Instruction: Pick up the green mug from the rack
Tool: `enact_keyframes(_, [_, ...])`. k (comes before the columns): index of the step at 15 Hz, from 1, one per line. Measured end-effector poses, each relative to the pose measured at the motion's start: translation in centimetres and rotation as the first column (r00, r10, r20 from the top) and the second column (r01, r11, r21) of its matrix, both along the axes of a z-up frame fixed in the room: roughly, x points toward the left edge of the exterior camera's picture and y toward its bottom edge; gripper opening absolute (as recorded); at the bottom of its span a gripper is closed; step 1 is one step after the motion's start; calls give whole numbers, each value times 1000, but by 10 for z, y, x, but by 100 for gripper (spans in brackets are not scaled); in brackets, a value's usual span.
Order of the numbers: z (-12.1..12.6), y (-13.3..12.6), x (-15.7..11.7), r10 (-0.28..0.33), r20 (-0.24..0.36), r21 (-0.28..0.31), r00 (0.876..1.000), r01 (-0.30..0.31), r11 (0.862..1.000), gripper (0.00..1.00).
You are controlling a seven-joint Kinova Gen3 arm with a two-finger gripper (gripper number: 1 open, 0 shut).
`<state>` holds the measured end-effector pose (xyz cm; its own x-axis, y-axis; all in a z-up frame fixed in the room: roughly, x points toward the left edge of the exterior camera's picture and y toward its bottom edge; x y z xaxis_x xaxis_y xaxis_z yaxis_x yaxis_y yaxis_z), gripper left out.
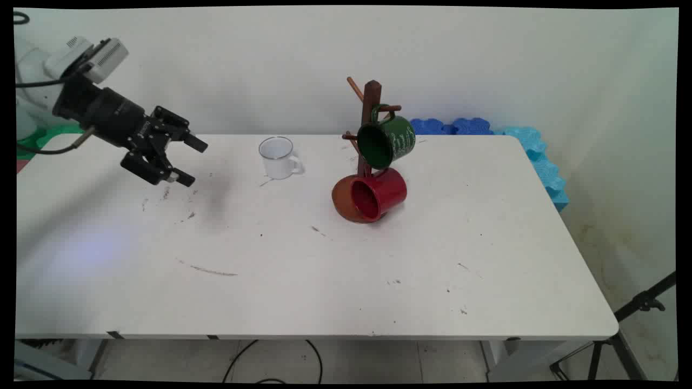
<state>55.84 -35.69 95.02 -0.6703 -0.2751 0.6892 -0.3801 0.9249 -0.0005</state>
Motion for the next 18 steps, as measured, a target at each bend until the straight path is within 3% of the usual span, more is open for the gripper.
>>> enact_keyframes(5, [5,-8,-36,64,-66,21,996,-63,998,100])
enact_keyframes(9, [21,-16,-87,133,-117,59,984,-127,990,100])
enact_keyframes(18, [26,-20,-210,295,-209,176,932,-261,949,100])
